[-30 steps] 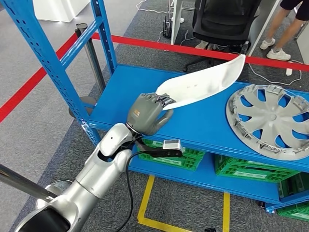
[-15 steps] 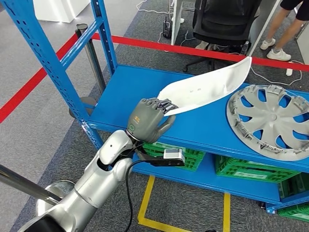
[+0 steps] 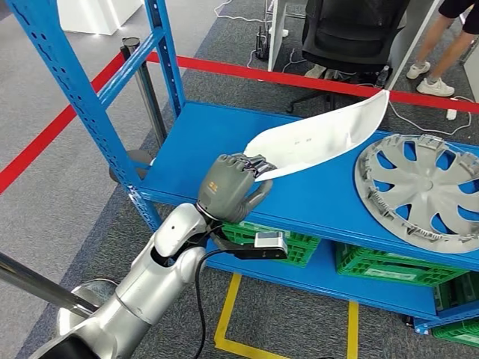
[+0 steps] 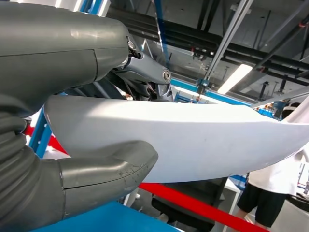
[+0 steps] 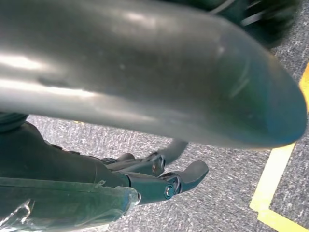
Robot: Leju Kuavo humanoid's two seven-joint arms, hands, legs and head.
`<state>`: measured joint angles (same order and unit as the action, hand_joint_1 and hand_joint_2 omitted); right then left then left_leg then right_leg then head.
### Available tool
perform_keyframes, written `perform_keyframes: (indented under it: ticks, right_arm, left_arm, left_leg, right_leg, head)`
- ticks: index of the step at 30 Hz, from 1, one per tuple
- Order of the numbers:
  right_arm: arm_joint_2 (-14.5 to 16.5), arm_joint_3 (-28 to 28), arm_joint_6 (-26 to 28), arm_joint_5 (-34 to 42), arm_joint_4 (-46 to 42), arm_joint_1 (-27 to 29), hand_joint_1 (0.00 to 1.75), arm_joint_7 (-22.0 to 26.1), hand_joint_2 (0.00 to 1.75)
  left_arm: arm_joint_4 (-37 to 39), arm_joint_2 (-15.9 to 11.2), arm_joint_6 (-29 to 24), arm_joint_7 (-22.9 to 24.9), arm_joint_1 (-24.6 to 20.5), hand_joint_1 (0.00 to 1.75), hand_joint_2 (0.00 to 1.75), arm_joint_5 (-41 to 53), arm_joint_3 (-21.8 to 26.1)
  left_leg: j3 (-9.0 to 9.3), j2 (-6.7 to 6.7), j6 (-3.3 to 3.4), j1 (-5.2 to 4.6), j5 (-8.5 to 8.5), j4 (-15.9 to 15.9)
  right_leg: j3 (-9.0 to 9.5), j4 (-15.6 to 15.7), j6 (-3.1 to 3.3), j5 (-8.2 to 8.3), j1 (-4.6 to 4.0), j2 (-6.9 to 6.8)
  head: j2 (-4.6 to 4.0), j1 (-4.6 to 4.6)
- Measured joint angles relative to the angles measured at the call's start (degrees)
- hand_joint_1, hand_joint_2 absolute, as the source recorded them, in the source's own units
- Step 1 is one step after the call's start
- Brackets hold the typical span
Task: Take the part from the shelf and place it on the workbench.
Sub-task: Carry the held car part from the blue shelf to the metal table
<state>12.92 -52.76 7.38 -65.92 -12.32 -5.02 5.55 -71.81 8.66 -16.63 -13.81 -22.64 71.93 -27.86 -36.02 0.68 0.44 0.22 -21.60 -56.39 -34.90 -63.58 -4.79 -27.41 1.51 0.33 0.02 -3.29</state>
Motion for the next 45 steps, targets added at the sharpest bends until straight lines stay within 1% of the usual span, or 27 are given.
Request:
perform_keyframes:
  ticks: [2,5,6,8,10,11,12,13,15,17,18,21,23,25,26,27,28,31,33,35,37,38,40,41,42,43,45]
  right_arm:
    - [0.1,-0.1,0.0,0.0,0.0,-0.1,0.0,0.0,0.0]
    - [0.2,-0.3,0.0,0.0,0.0,-0.1,0.0,0.0,0.0]
    - [0.2,-0.3,0.0,0.0,0.0,-0.1,0.0,0.0,0.0]
    - [0.2,-0.3,-0.1,0.0,0.0,-0.1,0.0,0.0,0.0]
    - [0.2,-0.4,-0.1,-0.1,0.0,-0.1,0.0,0.0,0.0]
    - [0.2,-0.4,-0.1,-0.1,0.0,0.0,0.0,0.0,0.0]
    - [0.2,-0.4,-0.1,-0.1,0.0,0.0,0.0,0.0,0.0]
    - [0.2,-0.4,-0.1,-0.2,0.0,0.0,0.0,0.0,0.0]
    - [0.2,-0.5,-0.1,-0.2,0.0,0.0,0.0,0.0,0.0]
    - [0.3,-0.5,-0.1,-0.2,0.0,0.0,0.0,0.0,0.0]
    - [0.3,-0.6,-0.1,-0.3,0.0,0.0,0.0,0.0,0.0]
    - [0.3,-0.6,-0.1,-0.3,0.0,0.0,0.0,0.0,0.0]
    - [0.3,-0.6,-0.1,-0.3,0.0,0.1,0.0,0.0,0.0]
    - [0.3,-0.6,-0.1,-0.3,0.0,0.1,0.0,0.0,0.0]
    - [0.3,-0.6,-0.1,-0.3,0.0,0.1,0.0,0.0,0.0]
    - [0.3,-0.6,-0.1,-0.4,0.0,0.1,0.0,0.0,0.0]
    - [0.2,-0.6,-0.1,-0.4,0.0,0.1,0.0,0.0,0.0]
    - [0.2,-0.7,-0.1,-0.5,0.0,-0.2,0.0,0.0,0.0]
    - [0.3,-0.7,-0.1,-0.5,0.0,-0.4,0.0,0.1,0.0]
    - [0.3,-0.7,-0.1,-0.5,0.0,-0.4,0.0,0.1,0.0]
    - [0.3,-0.7,-0.1,-0.6,0.0,-0.5,0.0,0.1,0.0]
    - [0.3,-0.7,-0.1,-0.6,0.0,-0.6,0.0,0.1,0.0]
    - [0.3,-0.7,-0.1,-0.7,0.0,-0.7,0.0,0.1,0.0]
    - [0.3,-0.7,-0.1,-0.8,0.0,-0.8,0.0,0.1,0.0]
    - [0.3,-0.8,-0.1,-0.8,0.0,-0.8,0.0,0.1,0.0]
    - [0.3,-0.8,-0.1,-0.8,0.0,-0.8,0.0,0.1,0.0]
    - [0.3,-0.8,-0.2,-0.8,0.0,-0.8,0.0,0.1,0.0]
  left_arm:
    - [-0.1,0.0,0.0,0.0,0.0,1.75,1.75,0.0,0.0]
    - [-0.3,-0.1,0.1,0.0,0.0,1.75,1.75,0.1,-0.1]
    - [-0.3,-0.1,0.1,0.0,0.0,1.75,1.75,0.1,-0.2]
    - [-0.3,-0.2,0.2,0.1,-0.1,1.75,1.75,0.1,-0.3]
    - [-0.3,-0.3,0.3,0.2,0.0,1.75,1.75,0.1,-0.4]
    - [-0.3,-0.4,0.4,0.3,0.0,1.75,1.75,0.1,-0.4]
    - [-0.3,-0.5,0.5,0.3,0.1,1.75,1.75,0.1,-0.5]
    - [-0.3,-0.5,0.5,0.3,0.1,1.75,1.75,0.2,-0.5]
    - [-0.4,-0.6,0.5,0.3,0.0,1.75,1.75,0.2,-0.5]
    - [-0.7,-0.6,0.5,0.3,-0.1,1.75,1.75,0.3,-0.6]
    - [-0.8,-0.6,0.6,0.4,-0.1,1.75,1.75,0.3,-0.6]
    - [-0.9,-0.6,0.6,0.4,0.0,1.75,1.75,0.5,-0.7]
    - [-0.9,-0.5,0.6,0.5,0.0,1.75,1.75,0.5,-0.7]
    - [-0.9,-0.5,0.7,0.5,0.0,1.75,1.75,0.5,-0.7]
    - [-0.9,-0.6,0.7,0.5,0.0,1.75,1.75,0.6,-0.7]
    - [-0.9,-0.6,0.7,0.5,0.1,1.75,1.75,0.6,-0.7]
    - [-0.9,-0.6,0.7,0.5,0.1,1.75,1.75,0.6,-0.7]
    - [-0.9,-0.6,0.8,0.5,0.0,1.75,1.75,0.6,-0.7]
    - [-0.9,-0.6,0.8,0.5,0.0,1.75,1.75,0.6,-0.7]
    - [-0.9,-0.6,0.8,0.5,0.0,1.75,1.75,0.6,-0.7]
    - [-0.9,-0.6,0.8,0.5,-0.1,1.75,1.75,0.6,-0.8]
    - [-0.9,-0.7,0.8,0.5,-0.1,1.75,1.75,0.6,-0.8]
    - [-0.9,-0.8,0.8,0.5,-0.1,1.75,1.75,0.6,-0.9]
    - [-0.9,-0.9,0.8,0.5,-0.1,1.75,1.75,0.6,-0.9]
    - [-0.9,-1.0,0.8,0.5,-0.1,1.75,1.75,0.6,-0.9]
    - [-0.9,-1.0,0.9,0.6,-0.1,1.75,1.75,0.6,-1.0]
    - [-0.9,-1.1,0.9,0.6,-0.2,1.75,1.75,0.6,-1.0]
  left_leg:
    - [-0.12,0.08,-0.86,-0.06,-0.01,-0.4]
    - [-0.33,0.14,-1.87,-0.03,0.26,-0.8]
    - [-0.56,0.1,-2.15,0.04,-0.32,-1.2]
    - [-2.18,0.02,-2.65,0.12,-3.68,-5.2]
    - [-5.13,-0.02,-2.94,0.13,-8.17,-12.9]
    - [-6.13,-0.02,-2.97,0.13,-9.41,-15.9]
    - [-6.24,-0.02,-2.9,0.12,-9.58,-17.1]
    - [-5.23,-0.02,-2.74,0.12,-8.74,-16.1]
    - [-0.43,-0.02,-2.24,0.08,-6.05,-9.1]
    - [3.64,0.02,-1.85,-0.07,-4.88,-2.7]
    - [4.38,0.05,-1.71,-0.18,-4.93,-1.3]
    - [4.1,0.01,-0.83,-0.24,-4.33,-0.7]
    - [3.71,-0.12,-0.03,-0.09,-3.64,-0.3]
    - [3.08,-0.25,0.36,-0.18,-3.12,-0.4]
    - [2.73,-0.31,0.45,-0.24,-2.85,-0.4]
    - [2.39,-0.34,0.45,-0.29,-2.58,-0.4]
    - [2.11,-0.34,0.39,-0.32,-2.35,-0.4]
    - [1.63,-0.32,-0.11,-0.43,-1.83,-0.6]
    - [1.29,-0.33,-0.73,-0.57,-1.37,-0.8]
    - [0.97,-0.34,-1.43,-0.51,-0.82,-0.6]
    - [0.37,-0.34,-2.1,-0.37,-1.81,-1.6]
    - [-0.5,-0.34,-2.41,-0.31,-3.41,-3.5]
    - [-3.48,-0.35,-2.96,-0.2,-7.92,-10.8]
    - [-4.87,-0.35,-3.11,-0.16,-9.6,-14.4]
    - [-5.56,-0.35,-3.18,-0.14,-10.39,-16.6]
    - [-5.14,-0.35,-3.16,-0.12,-10.08,-16.6]
    - [-1.0,-0.35,-3.02,-0.07,-7.27,-10.6]
  right_leg:
    - [2.6,4.6,0.38,1.45,-0.06,0.28]
    - [2.07,4.5,1.87,1.52,-0.14,0.68]
    - [1.88,4.4,2.35,1.71,-0.12,0.69]
    - [1.41,4.5,3.23,2.19,-0.03,0.61]
    - [0.68,4.5,3.65,2.68,-0.12,0.51]
    - [0.28,4.5,3.7,2.94,-0.19,0.46]
    - [-0.1,4.5,3.69,3.21,-0.26,0.42]
    - [-0.44,4.5,3.62,3.47,-0.31,0.42]
    - [-0.9,4.4,3.34,3.92,-0.36,0.46]
    - [-1.2,4.4,2.8,4.36,-0.49,0.49]
    - [-1.28,4.5,2.45,4.59,-0.52,0.49]
    - [-1.57,4.6,1.37,4.79,-0.37,0.41]
    - [-3.03,1.1,0.9,2.06,-0.32,0.24]
    - [-5.76,-6.3,0.63,-2.4,-0.38,0.14]
    - [-6.83,-9.6,0.57,-3.92,-0.41,0.14]
    - [-7.0,-11.1,0.56,-4.4,-0.45,0.14]
    - [-5.98,-10.2,0.62,-3.81,-0.47,0.14]
    - [1.16,1.1,1.06,0.06,-0.55,0.08]
    - [3.18,4.9,1.65,0.75,-0.71,0.16]
    - [2.87,5.0,2.45,1.19,-0.87,0.28]
    - [2.46,5.1,3.31,1.82,-0.78,0.2]
    - [2.19,5.2,3.68,2.17,-0.68,0.15]
    - [1.31,5.2,3.99,2.81,-0.63,0.09]
    - [0.83,5.2,3.99,3.14,-0.63,0.07]
    - [0.36,5.2,3.93,3.47,-0.63,0.05]
    - [-0.06,5.2,3.85,3.8,-0.63,0.05]
    - [-0.69,5.2,3.52,4.41,-0.57,0.11]
  head:
    - [0.0,-0.03]
    - [0.0,-0.18]
    - [0.0,-0.24]
    - [0.0,-0.36]
    - [0.0,-0.45]
    - [0.0,-0.44]
    - [0.0,-0.44]
    - [0.0,-0.45]
    - [0.0,-0.45]
    - [0.0,-0.42]
    - [0.0,-0.43]
    - [0.0,-0.41]
    - [0.0,-0.24]
    - [0.0,-0.1]
    - [0.0,-0.11]
    - [0.0,-0.11]
    - [0.0,-0.1]
    - [0.0,-0.11]
    - [0.0,-0.17]
    - [0.0,-0.2]
    - [0.0,-0.26]
    - [0.0,-0.34]
    - [0.0,-0.48]
    - [0.0,-0.49]
    - [0.0,-0.49]
    - [0.0,-0.51]
    - [0.0,-0.53]
